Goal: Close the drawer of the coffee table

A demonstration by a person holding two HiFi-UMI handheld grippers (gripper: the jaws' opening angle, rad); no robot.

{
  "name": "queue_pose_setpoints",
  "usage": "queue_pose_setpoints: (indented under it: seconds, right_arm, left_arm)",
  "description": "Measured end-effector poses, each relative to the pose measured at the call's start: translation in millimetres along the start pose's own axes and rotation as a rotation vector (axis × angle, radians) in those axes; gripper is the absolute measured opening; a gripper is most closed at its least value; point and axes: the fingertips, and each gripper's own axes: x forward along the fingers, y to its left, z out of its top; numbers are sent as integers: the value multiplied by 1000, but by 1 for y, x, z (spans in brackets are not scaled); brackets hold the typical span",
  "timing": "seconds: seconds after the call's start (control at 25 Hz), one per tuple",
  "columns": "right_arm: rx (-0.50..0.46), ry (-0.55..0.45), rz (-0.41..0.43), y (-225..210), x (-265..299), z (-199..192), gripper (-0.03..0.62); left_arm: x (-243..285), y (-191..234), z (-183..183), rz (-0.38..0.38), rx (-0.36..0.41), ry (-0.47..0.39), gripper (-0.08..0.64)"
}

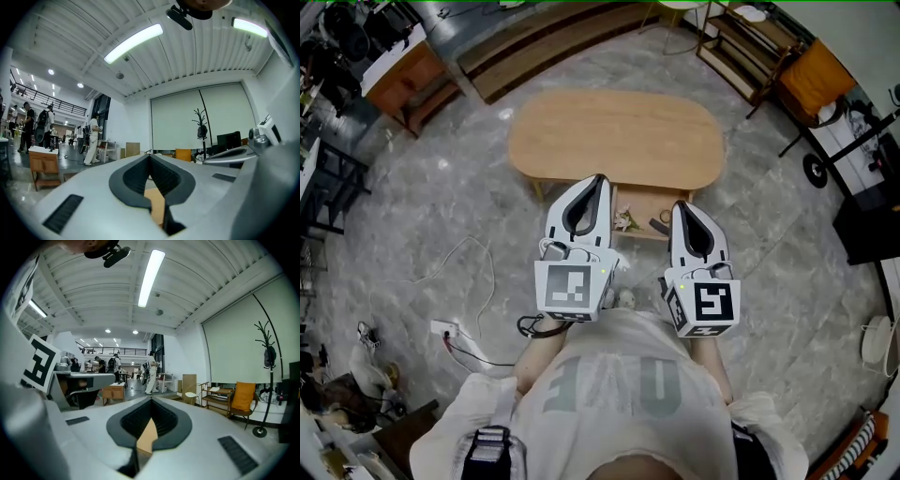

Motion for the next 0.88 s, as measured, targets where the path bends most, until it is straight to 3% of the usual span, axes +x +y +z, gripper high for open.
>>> queue_pose_setpoints:
  seconds: [0.52,0.64,0.76,0.88]
  right_arm:
    - [-28,-40,-53,-31,59,16,6]
    - [-36,-67,-28,-28,83,6,6]
    - [-40,-57,9,-30,108,-22,6]
    - [-19,-38,30,-36,143,-78,6]
  left_arm:
    - [77,7,1,-84,-33,-46,8]
    - [86,14,-37,-76,-73,-64,8]
    - [100,18,-74,-51,-90,-26,8]
    - [114,25,-149,-22,-114,48,8]
